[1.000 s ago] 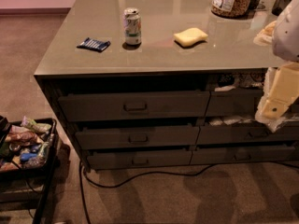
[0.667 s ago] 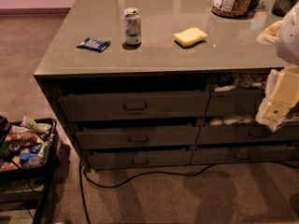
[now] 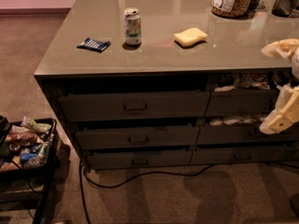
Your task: Open top drawer
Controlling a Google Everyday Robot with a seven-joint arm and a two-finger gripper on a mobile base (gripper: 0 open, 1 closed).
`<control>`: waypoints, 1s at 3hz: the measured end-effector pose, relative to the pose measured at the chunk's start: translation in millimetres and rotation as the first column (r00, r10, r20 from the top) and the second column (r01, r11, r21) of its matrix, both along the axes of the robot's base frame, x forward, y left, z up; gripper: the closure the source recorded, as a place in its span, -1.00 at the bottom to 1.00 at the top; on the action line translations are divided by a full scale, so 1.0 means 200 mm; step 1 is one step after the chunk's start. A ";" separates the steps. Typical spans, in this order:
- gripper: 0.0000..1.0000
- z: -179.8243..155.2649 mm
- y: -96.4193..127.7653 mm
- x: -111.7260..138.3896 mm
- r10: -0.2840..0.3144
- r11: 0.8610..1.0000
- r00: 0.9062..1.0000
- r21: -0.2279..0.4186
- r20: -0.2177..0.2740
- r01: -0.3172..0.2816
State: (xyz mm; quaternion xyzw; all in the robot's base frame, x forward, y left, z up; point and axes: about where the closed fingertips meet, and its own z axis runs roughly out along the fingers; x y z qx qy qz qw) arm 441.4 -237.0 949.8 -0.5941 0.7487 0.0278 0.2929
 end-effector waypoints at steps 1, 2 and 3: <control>-1.00 -0.05 0.07 0.04 0.108 0.978 0.994 0.176 0.013 -0.109; -1.00 -0.03 0.13 0.04 0.125 0.964 0.992 0.233 0.022 -0.127; -1.00 -0.08 0.18 0.06 0.121 0.974 0.992 0.188 0.037 -0.126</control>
Offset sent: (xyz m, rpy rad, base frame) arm 0.0068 0.0123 -0.0099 0.1547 -0.0030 0.0973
